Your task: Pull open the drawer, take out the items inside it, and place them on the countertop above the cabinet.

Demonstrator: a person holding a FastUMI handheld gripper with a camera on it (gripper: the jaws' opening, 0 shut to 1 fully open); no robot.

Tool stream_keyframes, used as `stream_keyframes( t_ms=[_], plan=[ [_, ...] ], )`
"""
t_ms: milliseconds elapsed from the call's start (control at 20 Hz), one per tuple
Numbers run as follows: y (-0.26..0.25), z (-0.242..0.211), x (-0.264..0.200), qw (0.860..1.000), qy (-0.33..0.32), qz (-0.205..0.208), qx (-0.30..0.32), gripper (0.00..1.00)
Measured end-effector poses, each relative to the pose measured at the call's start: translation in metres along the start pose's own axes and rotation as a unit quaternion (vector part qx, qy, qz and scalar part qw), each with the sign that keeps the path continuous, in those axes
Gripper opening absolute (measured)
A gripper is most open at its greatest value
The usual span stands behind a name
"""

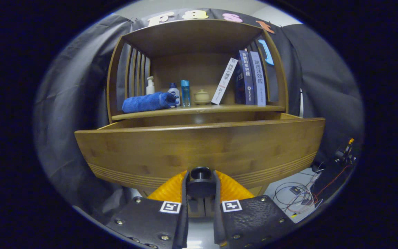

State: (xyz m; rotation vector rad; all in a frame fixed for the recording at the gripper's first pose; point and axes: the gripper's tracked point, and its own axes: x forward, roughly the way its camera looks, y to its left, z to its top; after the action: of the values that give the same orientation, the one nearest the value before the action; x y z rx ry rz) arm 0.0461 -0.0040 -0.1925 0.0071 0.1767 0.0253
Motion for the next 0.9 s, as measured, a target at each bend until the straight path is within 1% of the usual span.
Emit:
stream_keyframes(
  t_ms=[100, 300, 450, 600, 900],
  plan=[
    [0.000, -0.004, -0.006, 1.000, 0.003, 0.001, -0.018, 0.29],
    [0.001, -0.005, -0.020, 1.000, 0.000, 0.009, -0.012, 0.29],
    [0.000, -0.007, -0.032, 1.000, -0.002, 0.009, -0.022, 0.29],
    [0.000, -0.011, -0.047, 1.000, 0.002, 0.015, -0.003, 0.29],
    [0.000, -0.013, -0.051, 1.000, 0.019, 0.018, -0.008, 0.29]
  ],
)
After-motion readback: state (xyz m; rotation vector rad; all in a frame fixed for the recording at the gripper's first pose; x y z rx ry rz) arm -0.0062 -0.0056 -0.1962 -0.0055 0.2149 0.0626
